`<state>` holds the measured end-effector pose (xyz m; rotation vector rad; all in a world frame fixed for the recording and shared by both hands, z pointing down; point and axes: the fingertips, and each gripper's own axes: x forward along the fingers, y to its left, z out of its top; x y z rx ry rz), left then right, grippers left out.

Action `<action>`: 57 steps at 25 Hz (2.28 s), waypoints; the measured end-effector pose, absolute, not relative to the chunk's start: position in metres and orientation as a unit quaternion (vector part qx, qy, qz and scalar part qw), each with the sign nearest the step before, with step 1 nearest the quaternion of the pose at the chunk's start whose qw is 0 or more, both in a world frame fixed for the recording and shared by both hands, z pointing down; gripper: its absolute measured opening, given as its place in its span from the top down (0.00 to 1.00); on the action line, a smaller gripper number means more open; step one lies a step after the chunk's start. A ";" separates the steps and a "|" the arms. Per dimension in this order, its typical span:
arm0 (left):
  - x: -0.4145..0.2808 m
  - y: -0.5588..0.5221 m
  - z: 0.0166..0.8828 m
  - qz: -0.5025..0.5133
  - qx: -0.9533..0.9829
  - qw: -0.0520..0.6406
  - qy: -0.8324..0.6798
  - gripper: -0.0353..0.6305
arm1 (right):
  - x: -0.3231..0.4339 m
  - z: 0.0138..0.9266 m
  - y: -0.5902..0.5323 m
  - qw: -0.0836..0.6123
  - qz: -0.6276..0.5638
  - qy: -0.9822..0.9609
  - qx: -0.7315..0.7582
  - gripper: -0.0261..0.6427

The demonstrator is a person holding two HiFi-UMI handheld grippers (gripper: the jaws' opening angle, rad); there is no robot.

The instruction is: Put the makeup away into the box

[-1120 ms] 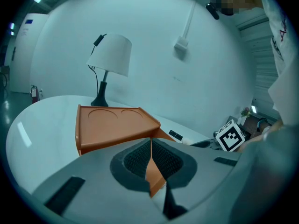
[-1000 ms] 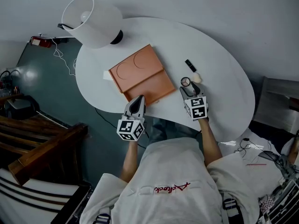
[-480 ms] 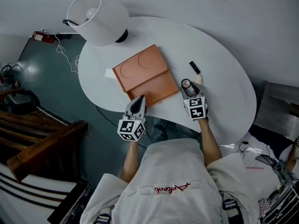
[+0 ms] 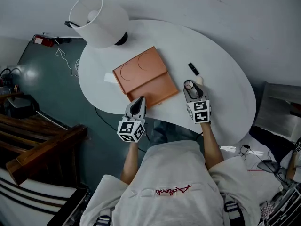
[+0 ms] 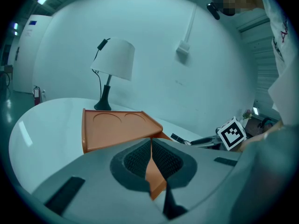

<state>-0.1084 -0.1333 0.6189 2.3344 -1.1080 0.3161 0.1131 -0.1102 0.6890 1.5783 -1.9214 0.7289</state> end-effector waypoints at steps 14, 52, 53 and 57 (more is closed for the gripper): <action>-0.152 -0.124 0.600 0.089 0.843 0.252 -0.466 0.92 | 0.050 0.638 -0.141 0.251 0.211 -0.782 0.530 0.64; -0.298 -0.092 0.607 0.032 0.747 0.271 -0.607 0.92 | -0.146 0.720 -0.132 0.462 0.171 -0.841 0.226 0.64; -0.298 -0.092 0.608 0.032 0.747 0.272 -0.606 0.92 | -0.146 0.723 -0.131 0.471 0.170 -0.837 0.223 0.64; -0.297 -0.094 0.607 0.031 0.747 0.273 -0.605 0.92 | -0.146 0.726 -0.129 0.485 0.167 -0.831 0.216 0.64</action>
